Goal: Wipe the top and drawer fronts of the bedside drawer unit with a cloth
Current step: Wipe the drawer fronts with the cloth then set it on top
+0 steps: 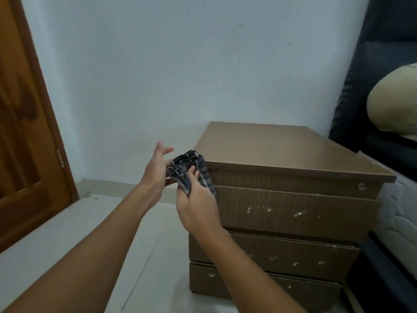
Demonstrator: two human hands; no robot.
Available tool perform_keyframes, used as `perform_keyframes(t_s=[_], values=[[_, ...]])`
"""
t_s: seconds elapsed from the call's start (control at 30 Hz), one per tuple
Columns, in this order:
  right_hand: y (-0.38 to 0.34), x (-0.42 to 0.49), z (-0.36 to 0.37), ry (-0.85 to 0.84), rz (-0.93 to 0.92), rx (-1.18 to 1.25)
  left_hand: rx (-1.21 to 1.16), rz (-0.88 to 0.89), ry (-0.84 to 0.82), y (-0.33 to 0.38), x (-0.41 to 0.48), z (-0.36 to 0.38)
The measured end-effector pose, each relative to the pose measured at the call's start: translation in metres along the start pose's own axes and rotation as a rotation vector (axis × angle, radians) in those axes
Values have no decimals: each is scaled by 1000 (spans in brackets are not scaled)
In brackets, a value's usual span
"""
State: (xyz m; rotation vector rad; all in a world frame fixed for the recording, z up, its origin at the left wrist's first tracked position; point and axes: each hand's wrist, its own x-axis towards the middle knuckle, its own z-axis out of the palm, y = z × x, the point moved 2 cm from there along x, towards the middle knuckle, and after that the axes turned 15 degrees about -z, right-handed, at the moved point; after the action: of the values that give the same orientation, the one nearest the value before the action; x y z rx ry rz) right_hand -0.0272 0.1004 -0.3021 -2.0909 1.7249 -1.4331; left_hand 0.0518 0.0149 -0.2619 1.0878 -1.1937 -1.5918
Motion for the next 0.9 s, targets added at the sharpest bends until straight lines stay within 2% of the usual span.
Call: perform_keyframes(t_s=[0.13,0.23,0.4,0.5,0.57,0.67,0.77,0.9], values=[[7,-7,-17,-101,52,371,-44,-43,-13,-5,1,-2],[13,-29,-40,-45,146,591,14,-57,57,-20,-2,3],[37,-82,-61,115,541,830,424,41,246,-58,-5,20],[46,-104,-73,197,734,976,358,37,322,-67,-10,38],[46,-111,-88,202,762,1056,275,0,359,-69,-12,48],[42,-115,-114,211,727,1042,183,-49,397,-72,-13,57],[44,-121,-139,265,684,852,121,-77,425,-73,-15,63],[44,-129,-180,427,512,524,133,-68,430,-71,-19,63]])
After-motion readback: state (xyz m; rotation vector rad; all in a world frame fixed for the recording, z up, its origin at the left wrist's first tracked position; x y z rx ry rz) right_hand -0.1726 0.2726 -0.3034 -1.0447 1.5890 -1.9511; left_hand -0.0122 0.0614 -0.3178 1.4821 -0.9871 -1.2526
